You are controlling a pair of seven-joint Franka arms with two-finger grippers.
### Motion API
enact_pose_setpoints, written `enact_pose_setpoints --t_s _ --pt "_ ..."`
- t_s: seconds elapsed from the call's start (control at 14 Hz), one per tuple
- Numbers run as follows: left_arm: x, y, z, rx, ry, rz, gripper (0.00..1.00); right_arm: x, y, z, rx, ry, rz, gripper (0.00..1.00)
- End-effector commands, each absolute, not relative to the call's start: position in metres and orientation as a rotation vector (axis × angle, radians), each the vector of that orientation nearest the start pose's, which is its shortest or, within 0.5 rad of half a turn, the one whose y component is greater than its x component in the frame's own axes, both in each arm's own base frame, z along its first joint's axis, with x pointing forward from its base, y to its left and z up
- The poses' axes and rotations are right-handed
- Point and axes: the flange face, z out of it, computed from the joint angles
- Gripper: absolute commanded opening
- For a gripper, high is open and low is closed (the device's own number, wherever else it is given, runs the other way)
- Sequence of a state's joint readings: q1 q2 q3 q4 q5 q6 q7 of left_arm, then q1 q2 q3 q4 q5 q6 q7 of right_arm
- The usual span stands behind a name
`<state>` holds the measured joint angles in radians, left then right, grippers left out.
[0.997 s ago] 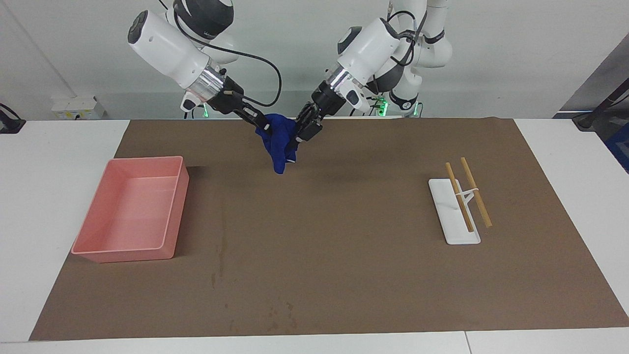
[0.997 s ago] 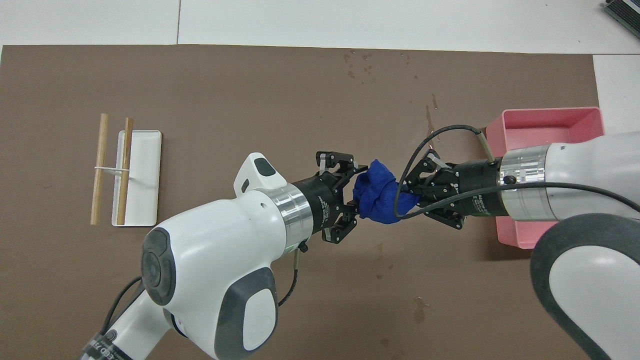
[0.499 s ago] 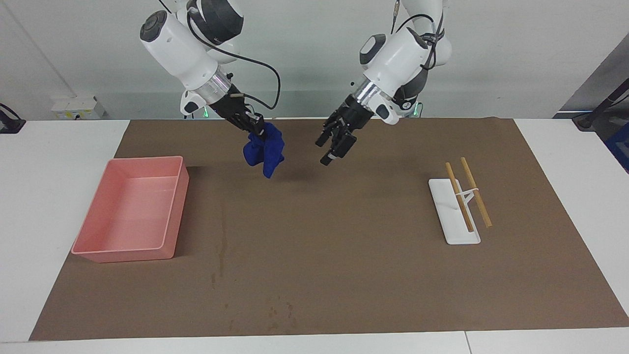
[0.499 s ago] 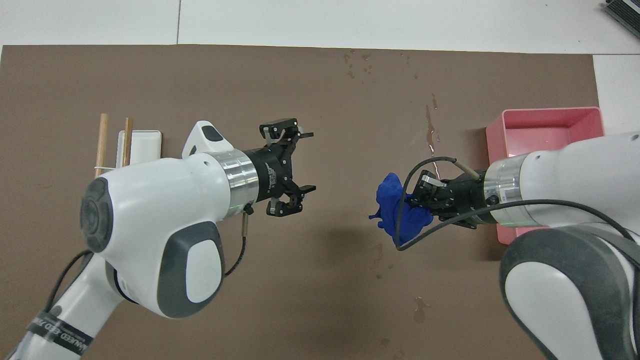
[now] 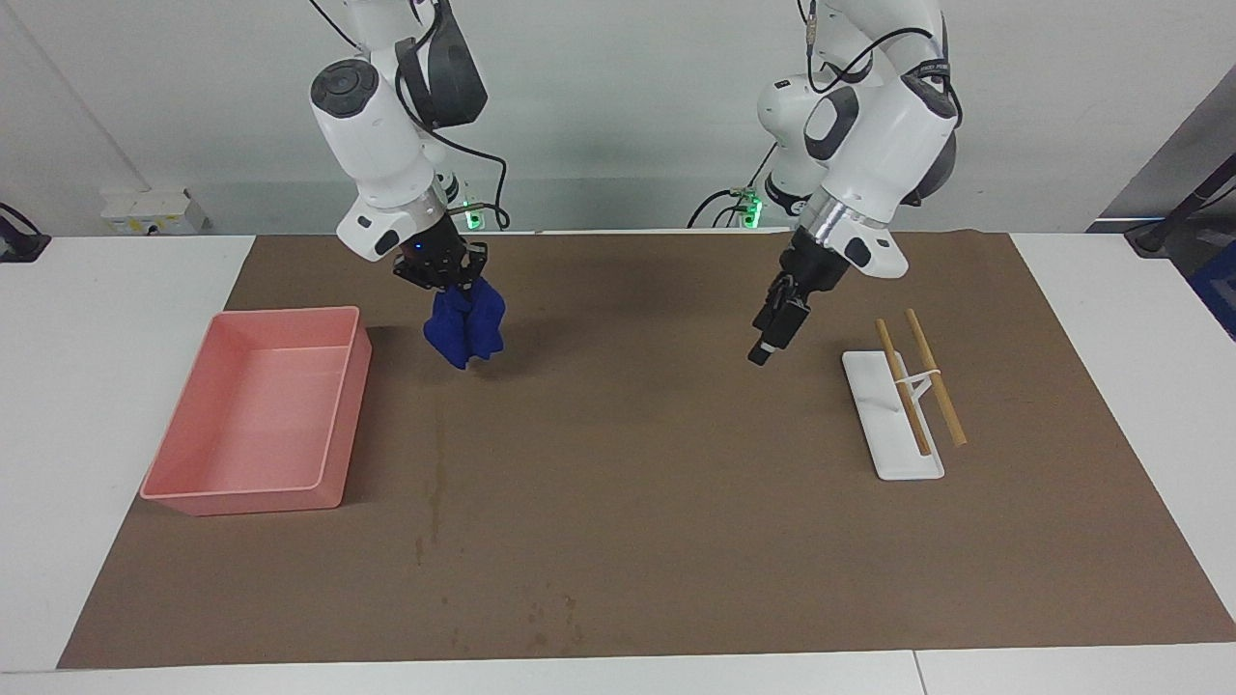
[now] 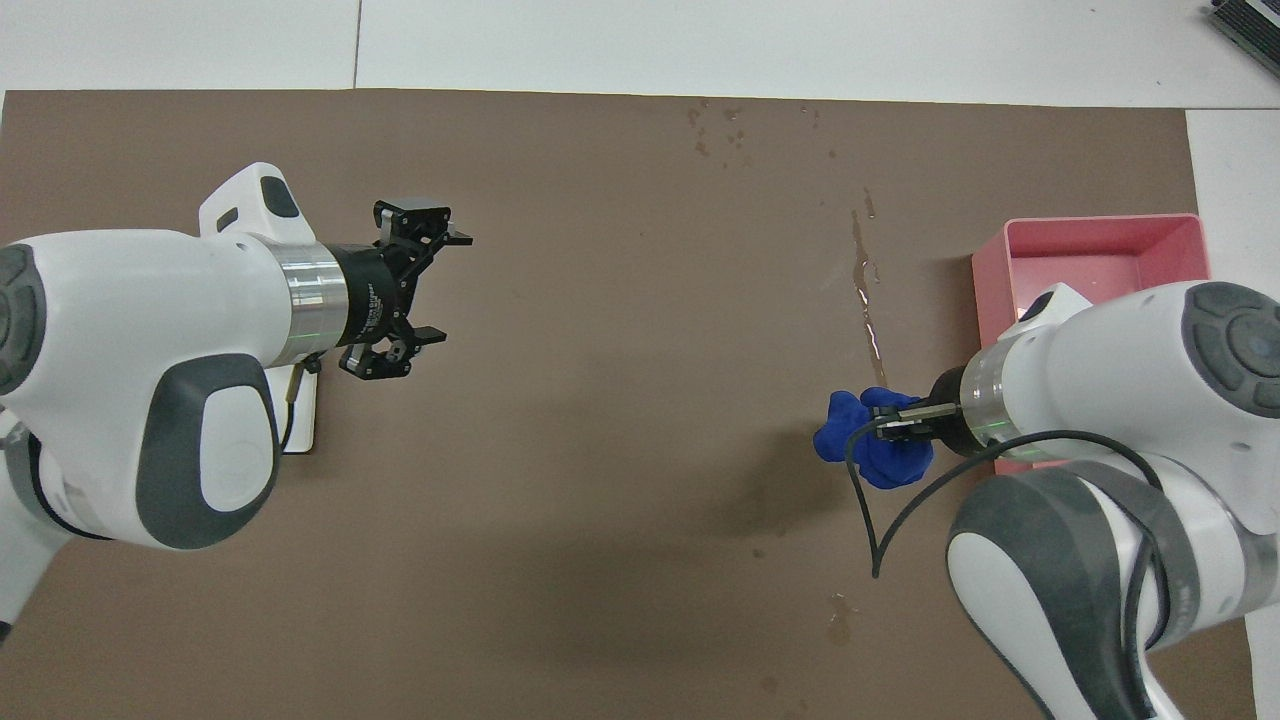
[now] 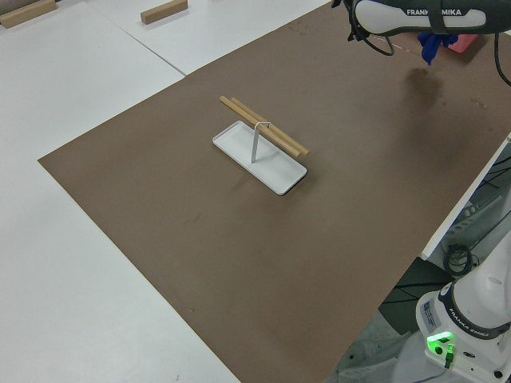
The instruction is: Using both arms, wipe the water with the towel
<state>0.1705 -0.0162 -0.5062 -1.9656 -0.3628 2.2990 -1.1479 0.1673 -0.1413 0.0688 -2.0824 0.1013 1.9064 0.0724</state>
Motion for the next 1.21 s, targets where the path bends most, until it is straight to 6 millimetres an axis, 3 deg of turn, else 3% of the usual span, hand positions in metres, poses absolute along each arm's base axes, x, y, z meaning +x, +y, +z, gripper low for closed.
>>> enact_pose_setpoints --t_s 0.0,0.21,0.36,0.5,0.57,0.64,0.71,0.93,1.14 --pt "0.552 -0.173 0.523 -3.215 -1.344 -0.188 1.0 0.495 0.107 0.475 -3.101 -0.417 0.009 0.0" --pt "0.564 -0.139 0.543 -3.179 -0.739 -0.229 1.0 0.508 0.093 0.426 -3.124 -0.563 0.027 0.0" --pt "0.568 -0.112 0.555 -3.137 -0.491 -0.154 1.0 0.524 0.092 0.391 -3.118 -0.554 0.002 0.0" --pt "0.561 -0.101 0.56 -3.067 -0.121 -0.069 1.0 0.534 0.093 0.365 -3.112 -0.553 -0.037 0.0" --pt "0.556 -0.091 0.563 -3.051 -0.017 -0.016 1.0 0.54 0.093 0.355 -3.108 -0.559 -0.066 0.0" --pt "0.558 -0.063 0.566 -3.047 0.022 0.007 1.0 0.547 0.087 0.344 -3.105 -0.554 -0.109 0.0" --pt "0.556 -0.051 0.573 -3.043 0.129 0.05 1.0 0.554 0.085 0.331 -3.097 -0.575 -0.157 0.0" --pt "0.552 -0.042 0.581 -3.053 0.197 0.126 1.0 0.569 0.083 0.315 -3.084 -0.631 -0.269 0.0" --pt "0.547 -0.046 0.57 -3.055 0.197 0.158 1.0 0.59 0.08 0.324 -3.091 -0.705 -0.356 0.0"
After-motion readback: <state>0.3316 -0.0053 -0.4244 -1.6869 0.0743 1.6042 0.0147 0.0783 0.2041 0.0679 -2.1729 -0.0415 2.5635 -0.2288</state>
